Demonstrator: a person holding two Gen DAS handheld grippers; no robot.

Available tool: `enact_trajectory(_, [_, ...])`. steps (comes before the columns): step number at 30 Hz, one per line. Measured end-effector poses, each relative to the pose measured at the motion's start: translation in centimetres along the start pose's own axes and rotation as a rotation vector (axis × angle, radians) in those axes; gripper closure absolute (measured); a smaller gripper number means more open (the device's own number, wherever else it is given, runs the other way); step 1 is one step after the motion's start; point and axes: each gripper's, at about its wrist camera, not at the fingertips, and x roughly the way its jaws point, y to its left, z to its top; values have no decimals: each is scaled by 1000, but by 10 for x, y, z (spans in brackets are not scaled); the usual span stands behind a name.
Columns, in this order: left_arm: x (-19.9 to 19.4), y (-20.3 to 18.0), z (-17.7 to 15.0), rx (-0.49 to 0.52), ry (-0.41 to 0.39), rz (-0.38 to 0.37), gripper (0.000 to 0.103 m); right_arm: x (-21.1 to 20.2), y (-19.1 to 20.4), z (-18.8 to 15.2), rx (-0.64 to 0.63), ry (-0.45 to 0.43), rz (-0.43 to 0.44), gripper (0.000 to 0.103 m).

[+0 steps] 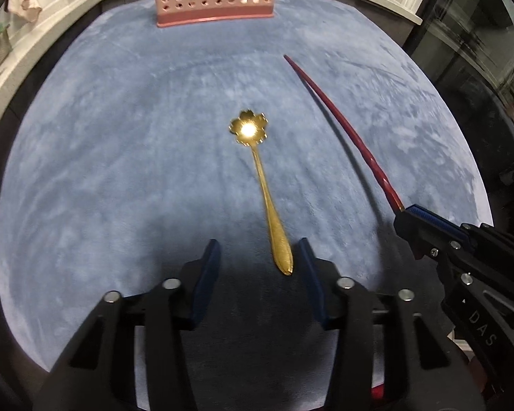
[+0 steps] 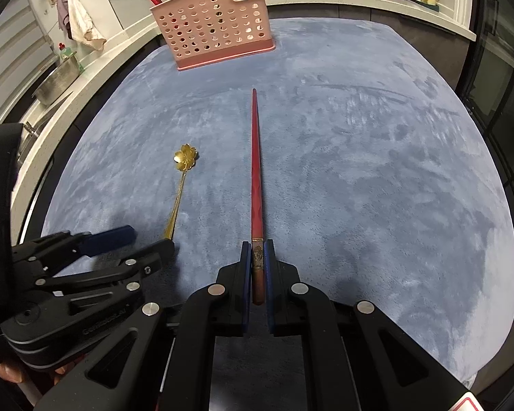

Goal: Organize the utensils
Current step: 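Grasp the gold spoon handle with the left tool while the right holds its chopstick, then carry the gold spoon with the left tool while the right carries its chopstick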

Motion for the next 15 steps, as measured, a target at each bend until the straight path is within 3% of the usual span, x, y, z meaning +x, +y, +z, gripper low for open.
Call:
enact_trajectory(4, [2,0,-1,-7,1,0,74,1,-1,0,3,3,0,96])
enact_trajectory(8, [2,3,0,-18,0,-7,92,2,1,0,-1,6,2,96])
enact_trajectory(15, [-5,2,0,-15,-27,-6,93,1,1,1,-3,2,3,96])
